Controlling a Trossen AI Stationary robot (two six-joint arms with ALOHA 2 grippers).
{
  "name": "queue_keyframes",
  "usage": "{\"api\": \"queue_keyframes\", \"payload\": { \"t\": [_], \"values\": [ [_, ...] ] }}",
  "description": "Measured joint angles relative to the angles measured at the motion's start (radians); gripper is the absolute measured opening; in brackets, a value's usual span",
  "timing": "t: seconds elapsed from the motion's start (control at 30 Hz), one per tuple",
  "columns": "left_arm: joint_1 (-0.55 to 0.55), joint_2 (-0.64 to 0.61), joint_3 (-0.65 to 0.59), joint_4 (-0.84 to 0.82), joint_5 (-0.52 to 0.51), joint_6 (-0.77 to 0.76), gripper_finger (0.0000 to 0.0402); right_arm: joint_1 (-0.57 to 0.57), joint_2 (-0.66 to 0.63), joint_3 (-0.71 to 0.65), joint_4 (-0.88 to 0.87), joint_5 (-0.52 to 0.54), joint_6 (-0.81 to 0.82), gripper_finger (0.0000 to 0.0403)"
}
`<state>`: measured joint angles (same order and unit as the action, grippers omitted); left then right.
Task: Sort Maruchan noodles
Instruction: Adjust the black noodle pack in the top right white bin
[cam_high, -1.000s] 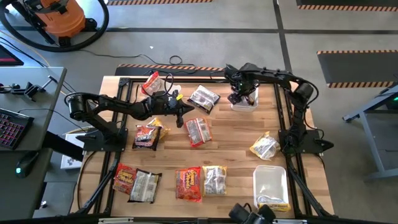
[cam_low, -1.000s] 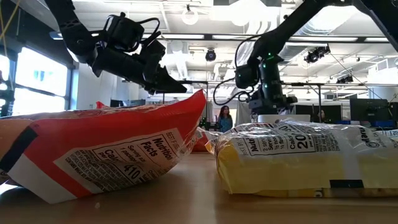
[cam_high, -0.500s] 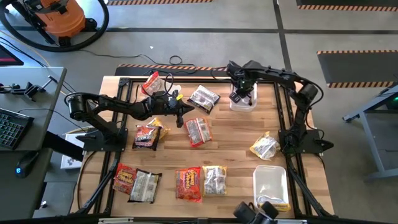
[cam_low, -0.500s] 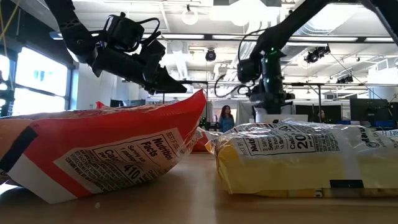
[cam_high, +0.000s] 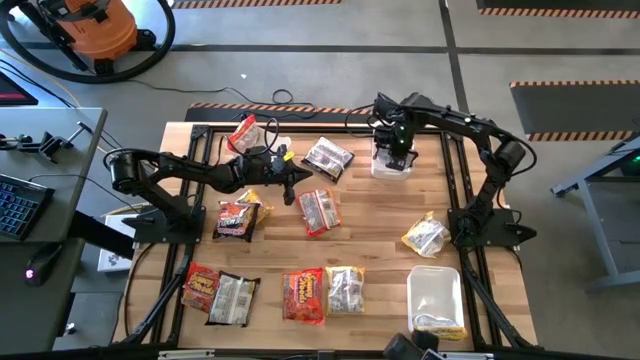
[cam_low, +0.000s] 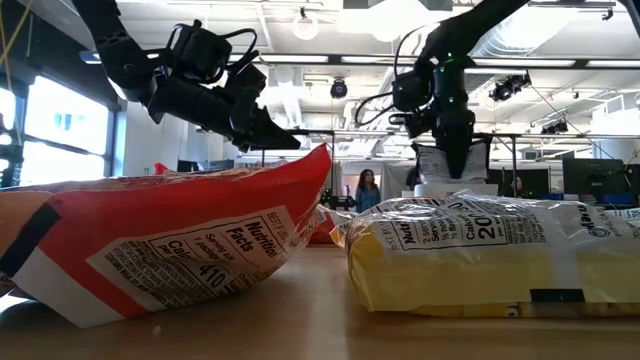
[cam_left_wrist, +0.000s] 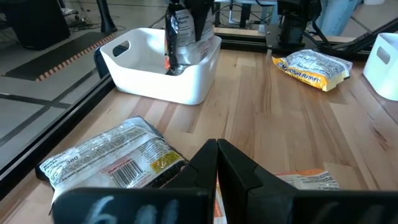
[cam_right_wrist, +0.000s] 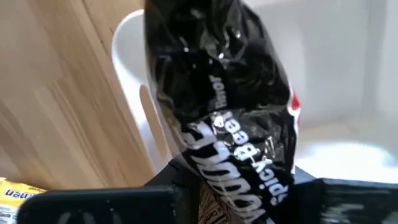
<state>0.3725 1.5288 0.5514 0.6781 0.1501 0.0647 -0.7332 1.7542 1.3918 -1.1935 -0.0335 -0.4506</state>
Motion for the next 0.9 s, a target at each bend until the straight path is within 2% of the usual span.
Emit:
{"api": "queue_keyframes", "payload": {
  "t": [0.33,0.77,0.9],
  "values": [
    [0.000,0.000,0.000,0.000,0.000,0.000,0.0003,0.020,0.000,0.000,0.035,-0.001,-0.155,0.0060],
    [0.000,0.000,0.000,0.000,0.000,0.000,0.0003,0.065,0.060,0.000,0.077,0.005,-0.094,0.0073],
    [0.000,0.000,0.000,0.000,0.000,0.000,0.0003,0.083,0.060,0.000,0.083,0.029,-0.088,0.0090]
  ]
}}
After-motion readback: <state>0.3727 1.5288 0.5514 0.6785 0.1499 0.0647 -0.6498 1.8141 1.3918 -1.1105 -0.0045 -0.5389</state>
